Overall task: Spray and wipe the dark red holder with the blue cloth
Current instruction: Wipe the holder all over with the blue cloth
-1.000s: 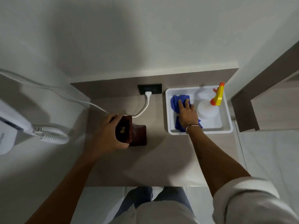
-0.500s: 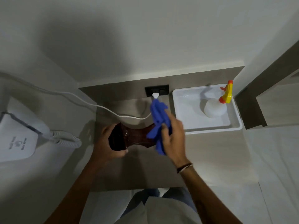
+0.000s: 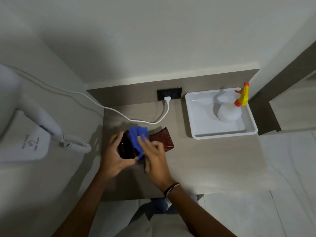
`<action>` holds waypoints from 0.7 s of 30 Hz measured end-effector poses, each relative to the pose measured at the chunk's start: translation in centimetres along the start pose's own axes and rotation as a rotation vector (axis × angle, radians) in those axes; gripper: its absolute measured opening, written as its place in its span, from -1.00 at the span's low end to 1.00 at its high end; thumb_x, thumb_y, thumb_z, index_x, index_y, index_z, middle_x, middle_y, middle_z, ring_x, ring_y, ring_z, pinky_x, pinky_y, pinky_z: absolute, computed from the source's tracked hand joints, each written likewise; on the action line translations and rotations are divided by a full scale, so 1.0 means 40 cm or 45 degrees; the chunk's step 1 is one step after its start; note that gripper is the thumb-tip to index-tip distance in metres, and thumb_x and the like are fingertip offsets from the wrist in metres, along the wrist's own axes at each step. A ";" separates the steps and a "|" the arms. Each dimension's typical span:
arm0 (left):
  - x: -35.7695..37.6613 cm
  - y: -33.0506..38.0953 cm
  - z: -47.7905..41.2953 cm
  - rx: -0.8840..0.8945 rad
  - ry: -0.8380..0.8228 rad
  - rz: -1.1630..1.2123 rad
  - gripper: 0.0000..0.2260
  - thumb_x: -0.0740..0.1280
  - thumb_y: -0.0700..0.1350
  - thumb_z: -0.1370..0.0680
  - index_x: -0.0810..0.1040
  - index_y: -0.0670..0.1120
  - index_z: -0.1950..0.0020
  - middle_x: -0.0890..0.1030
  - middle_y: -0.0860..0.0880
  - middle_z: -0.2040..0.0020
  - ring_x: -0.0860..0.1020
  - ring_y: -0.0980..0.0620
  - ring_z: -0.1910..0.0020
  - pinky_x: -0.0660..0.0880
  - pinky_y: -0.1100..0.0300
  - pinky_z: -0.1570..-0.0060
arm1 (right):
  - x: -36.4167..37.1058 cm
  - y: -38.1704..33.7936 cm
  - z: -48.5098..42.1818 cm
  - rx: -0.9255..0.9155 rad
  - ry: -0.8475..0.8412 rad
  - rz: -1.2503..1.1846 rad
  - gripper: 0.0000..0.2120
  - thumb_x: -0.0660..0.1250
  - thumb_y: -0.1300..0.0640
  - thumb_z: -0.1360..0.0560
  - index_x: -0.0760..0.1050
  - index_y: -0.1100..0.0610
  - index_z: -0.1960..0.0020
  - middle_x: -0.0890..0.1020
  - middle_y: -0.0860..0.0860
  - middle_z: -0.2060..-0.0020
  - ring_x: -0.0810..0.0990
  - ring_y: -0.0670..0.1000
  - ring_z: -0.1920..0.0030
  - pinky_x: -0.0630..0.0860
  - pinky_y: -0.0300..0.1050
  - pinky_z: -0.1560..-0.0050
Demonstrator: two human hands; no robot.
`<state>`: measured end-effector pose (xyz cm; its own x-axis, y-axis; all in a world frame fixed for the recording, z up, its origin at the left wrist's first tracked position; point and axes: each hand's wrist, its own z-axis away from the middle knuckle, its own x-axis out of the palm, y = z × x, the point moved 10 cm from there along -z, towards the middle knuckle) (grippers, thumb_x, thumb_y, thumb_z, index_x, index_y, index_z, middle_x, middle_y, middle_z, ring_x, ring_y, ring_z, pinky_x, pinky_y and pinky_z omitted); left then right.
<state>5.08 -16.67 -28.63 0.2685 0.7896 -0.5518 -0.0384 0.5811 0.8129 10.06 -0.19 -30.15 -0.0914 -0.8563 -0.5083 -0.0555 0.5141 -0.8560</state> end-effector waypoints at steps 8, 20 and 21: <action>0.009 -0.015 -0.002 -0.018 0.016 0.003 0.07 0.59 0.16 -0.12 0.42 -0.17 -0.59 0.42 0.03 -0.42 0.45 0.46 -0.29 0.27 0.64 -0.24 | -0.102 0.174 -0.009 0.304 -0.020 0.264 -0.18 0.27 0.53 -0.51 0.27 0.05 -0.69 0.37 0.10 -0.61 0.45 0.20 -0.36 0.44 0.11 -0.51; 0.008 -0.007 0.003 -0.021 0.083 -0.060 0.01 0.66 -0.07 -0.14 0.44 -0.15 -0.58 0.44 -0.04 -0.43 0.47 0.09 -0.36 0.30 0.62 -0.22 | -0.096 0.174 0.003 0.284 -0.036 0.340 -0.18 0.29 0.52 -0.52 0.24 0.05 -0.69 0.36 0.12 -0.64 0.43 0.17 -0.38 0.44 0.07 -0.52; 0.012 0.000 0.001 -0.027 0.091 -0.042 0.00 0.65 -0.06 -0.13 0.45 -0.14 -0.57 0.44 -0.01 -0.41 0.47 0.11 -0.35 0.31 0.62 -0.22 | -0.082 0.156 0.001 0.319 -0.035 0.212 -0.23 0.28 0.50 -0.54 0.31 0.04 -0.67 0.42 0.11 -0.58 0.46 0.13 -0.34 0.46 0.07 -0.51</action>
<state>5.26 -16.32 -28.89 0.2007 0.7814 -0.5909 -0.0511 0.6107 0.7902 10.04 5.84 -33.80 -0.0514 -0.7642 -0.6430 0.2050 0.6220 -0.7557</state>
